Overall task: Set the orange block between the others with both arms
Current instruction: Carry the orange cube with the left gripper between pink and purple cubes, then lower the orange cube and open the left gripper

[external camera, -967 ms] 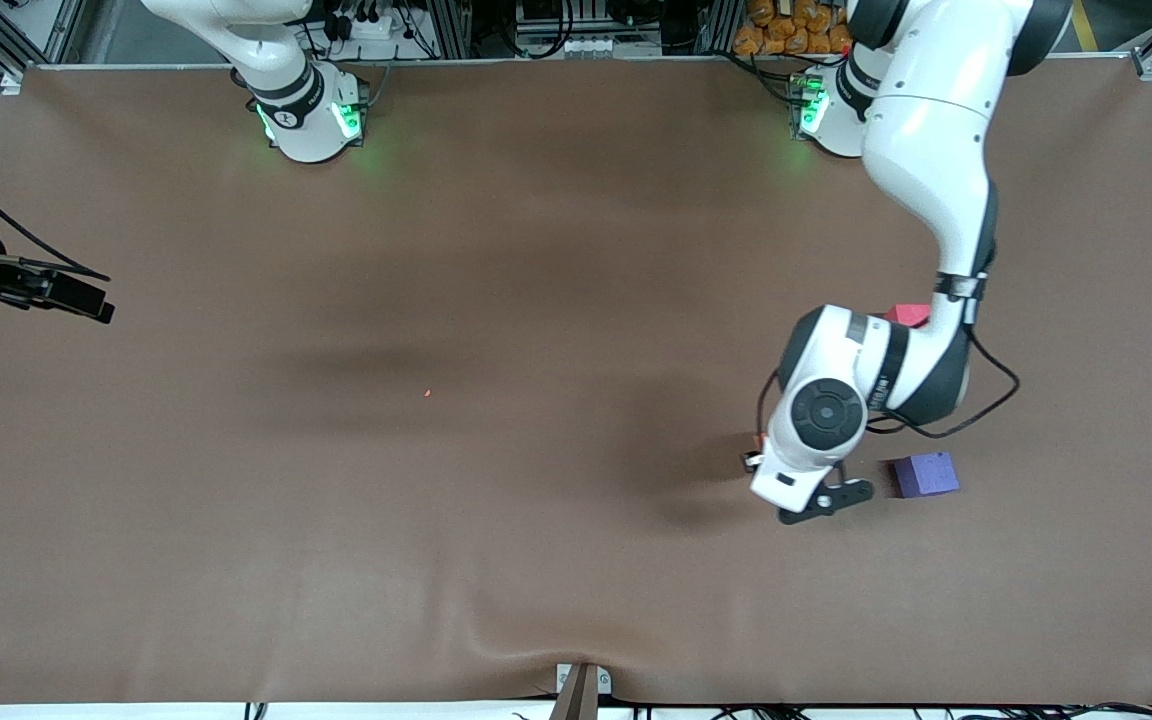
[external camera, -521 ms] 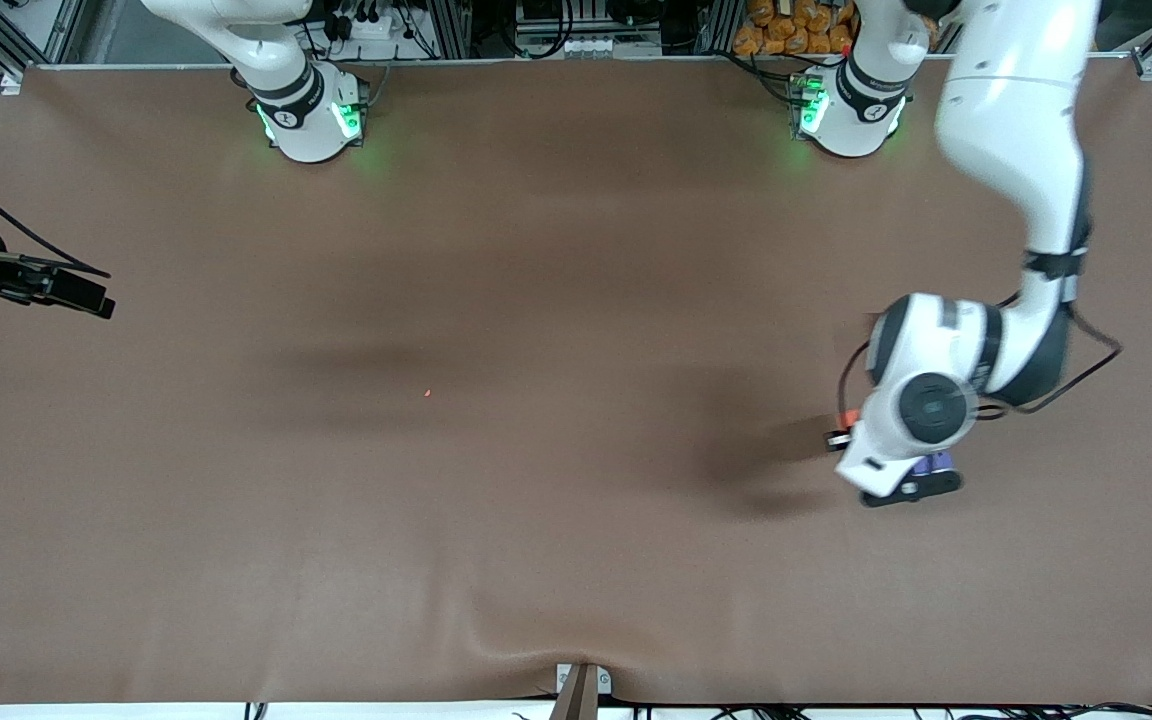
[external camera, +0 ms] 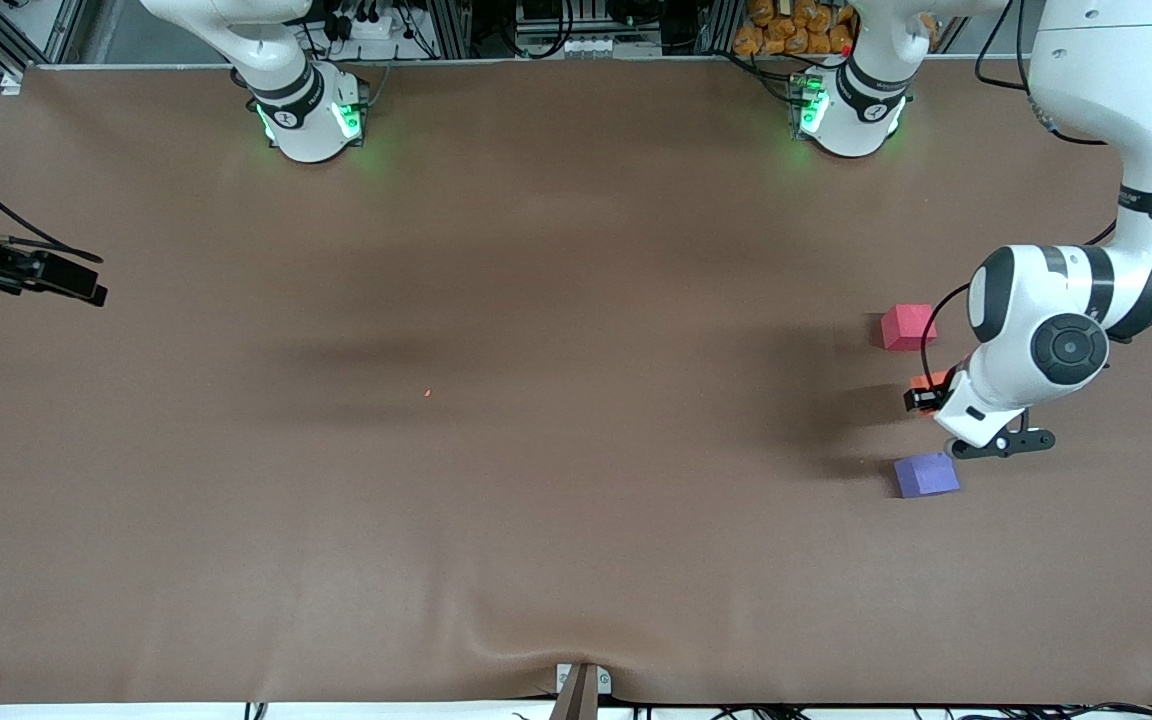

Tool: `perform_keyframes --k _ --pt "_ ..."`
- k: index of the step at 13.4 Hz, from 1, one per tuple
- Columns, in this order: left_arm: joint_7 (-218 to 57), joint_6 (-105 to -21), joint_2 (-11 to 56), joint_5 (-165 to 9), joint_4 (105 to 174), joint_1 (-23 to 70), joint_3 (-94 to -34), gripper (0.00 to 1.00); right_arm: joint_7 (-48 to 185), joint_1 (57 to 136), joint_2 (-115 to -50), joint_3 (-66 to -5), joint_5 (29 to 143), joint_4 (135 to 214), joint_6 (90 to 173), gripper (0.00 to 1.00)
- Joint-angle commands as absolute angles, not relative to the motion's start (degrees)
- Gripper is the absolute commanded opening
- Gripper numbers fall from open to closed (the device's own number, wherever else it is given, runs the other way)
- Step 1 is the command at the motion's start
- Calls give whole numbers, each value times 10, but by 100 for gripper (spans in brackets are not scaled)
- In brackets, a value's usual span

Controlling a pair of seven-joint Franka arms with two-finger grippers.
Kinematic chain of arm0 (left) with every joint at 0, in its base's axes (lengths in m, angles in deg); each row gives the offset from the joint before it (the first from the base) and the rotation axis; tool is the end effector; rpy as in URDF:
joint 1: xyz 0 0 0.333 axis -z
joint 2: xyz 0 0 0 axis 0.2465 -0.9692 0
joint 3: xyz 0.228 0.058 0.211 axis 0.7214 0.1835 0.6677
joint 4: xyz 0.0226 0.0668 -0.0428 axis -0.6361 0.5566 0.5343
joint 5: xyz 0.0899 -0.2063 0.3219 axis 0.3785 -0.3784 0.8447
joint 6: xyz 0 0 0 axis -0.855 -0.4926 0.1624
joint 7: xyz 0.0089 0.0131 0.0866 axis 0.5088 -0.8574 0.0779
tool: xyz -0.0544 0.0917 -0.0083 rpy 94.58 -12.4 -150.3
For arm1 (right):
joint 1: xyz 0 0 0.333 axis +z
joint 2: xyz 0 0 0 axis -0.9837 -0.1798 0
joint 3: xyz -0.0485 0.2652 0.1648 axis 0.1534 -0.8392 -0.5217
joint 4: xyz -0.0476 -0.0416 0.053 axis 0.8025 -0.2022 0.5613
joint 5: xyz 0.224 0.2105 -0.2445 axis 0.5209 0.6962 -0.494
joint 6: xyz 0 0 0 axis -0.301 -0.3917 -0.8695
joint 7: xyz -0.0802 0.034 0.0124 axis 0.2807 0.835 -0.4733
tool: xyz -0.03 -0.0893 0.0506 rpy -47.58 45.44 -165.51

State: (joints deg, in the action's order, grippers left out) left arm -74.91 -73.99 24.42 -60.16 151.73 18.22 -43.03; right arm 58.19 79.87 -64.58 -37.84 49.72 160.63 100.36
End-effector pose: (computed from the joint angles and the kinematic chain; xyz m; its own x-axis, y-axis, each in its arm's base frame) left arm 0.6044 -0.0082 0.2563 0.9906 0.0902 -0.1027 0.0738 -0.9854 -0.1536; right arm 0.5749 -0.0287 0.5987 0.9835 -0.1405 -0.1137 -0.1402 -0.9901 0.0110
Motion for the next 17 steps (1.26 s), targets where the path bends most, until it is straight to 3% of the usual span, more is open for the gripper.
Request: perform_keyframes --k 1,8,10,17 --pt "-761 -757 260 -595 1552 153 -463 0 594 810 -635 -366 496 1607 987 100" --pt "-813 -861 219 -595 1556 4 -581 0 590 840 -622 -370 505 1606 960 100" --pt "-813 -864 209 -595 1556 -2 -590 0 591 834 -622 -367 551 1608 950 100" --pt "-833 -886 180 -594 1553 -2 -591 0 614 837 -625 -358 554 1619 949 100"
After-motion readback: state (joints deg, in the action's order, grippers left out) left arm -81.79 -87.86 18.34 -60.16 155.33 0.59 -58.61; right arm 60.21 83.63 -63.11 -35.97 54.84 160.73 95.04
